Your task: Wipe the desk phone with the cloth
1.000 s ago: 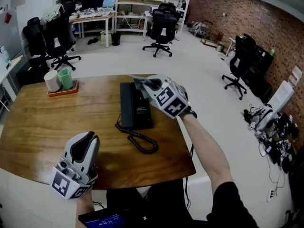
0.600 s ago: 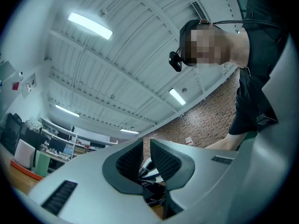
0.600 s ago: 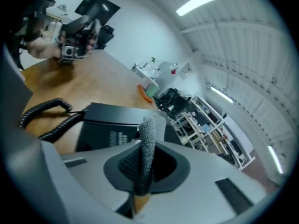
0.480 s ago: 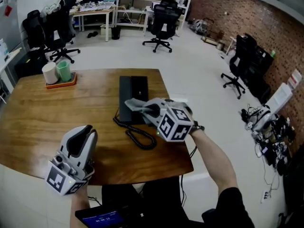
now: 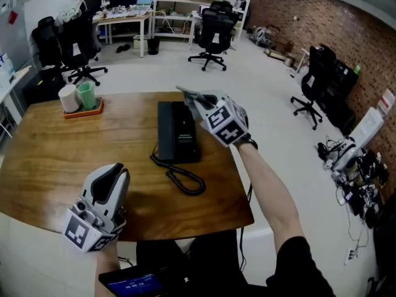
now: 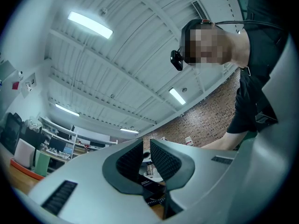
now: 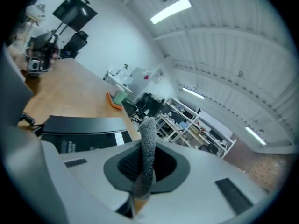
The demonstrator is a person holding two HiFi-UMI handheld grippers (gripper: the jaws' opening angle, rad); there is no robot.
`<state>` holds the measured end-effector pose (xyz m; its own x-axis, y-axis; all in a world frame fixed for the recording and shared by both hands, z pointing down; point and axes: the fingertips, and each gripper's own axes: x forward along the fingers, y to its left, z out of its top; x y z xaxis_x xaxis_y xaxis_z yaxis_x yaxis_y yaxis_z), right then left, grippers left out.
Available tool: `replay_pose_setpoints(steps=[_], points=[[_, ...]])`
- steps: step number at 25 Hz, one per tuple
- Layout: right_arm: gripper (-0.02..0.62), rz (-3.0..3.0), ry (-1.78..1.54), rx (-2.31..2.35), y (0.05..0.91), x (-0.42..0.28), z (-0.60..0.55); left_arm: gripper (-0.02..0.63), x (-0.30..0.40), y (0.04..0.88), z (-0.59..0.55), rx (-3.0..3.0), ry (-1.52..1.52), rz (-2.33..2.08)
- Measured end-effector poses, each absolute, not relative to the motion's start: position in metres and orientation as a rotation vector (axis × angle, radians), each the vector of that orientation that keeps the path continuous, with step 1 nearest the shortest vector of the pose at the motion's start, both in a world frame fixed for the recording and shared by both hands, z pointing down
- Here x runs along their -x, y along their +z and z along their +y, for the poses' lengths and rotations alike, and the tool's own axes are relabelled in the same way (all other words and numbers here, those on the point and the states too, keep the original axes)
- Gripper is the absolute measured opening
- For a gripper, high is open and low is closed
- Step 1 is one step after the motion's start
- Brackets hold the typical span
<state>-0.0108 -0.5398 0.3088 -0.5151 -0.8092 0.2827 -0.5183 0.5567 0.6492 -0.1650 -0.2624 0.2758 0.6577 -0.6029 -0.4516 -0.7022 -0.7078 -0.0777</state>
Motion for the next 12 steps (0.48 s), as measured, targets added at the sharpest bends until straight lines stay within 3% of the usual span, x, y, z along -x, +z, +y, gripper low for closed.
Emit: replay_pose_setpoints(steps=[5, 12], points=[[0.025, -2.128, -0.646, -1.000, 0.336, 0.011, -0.555, 0.034, 0.161, 0.272, -0.260, 2.628, 0.584, 1.059], [0.025, -2.054, -0.793, -0.611, 0.382, 0.015, -0.437, 0.034, 0.167, 0.270, -0.259, 2.622, 0.578, 1.053]])
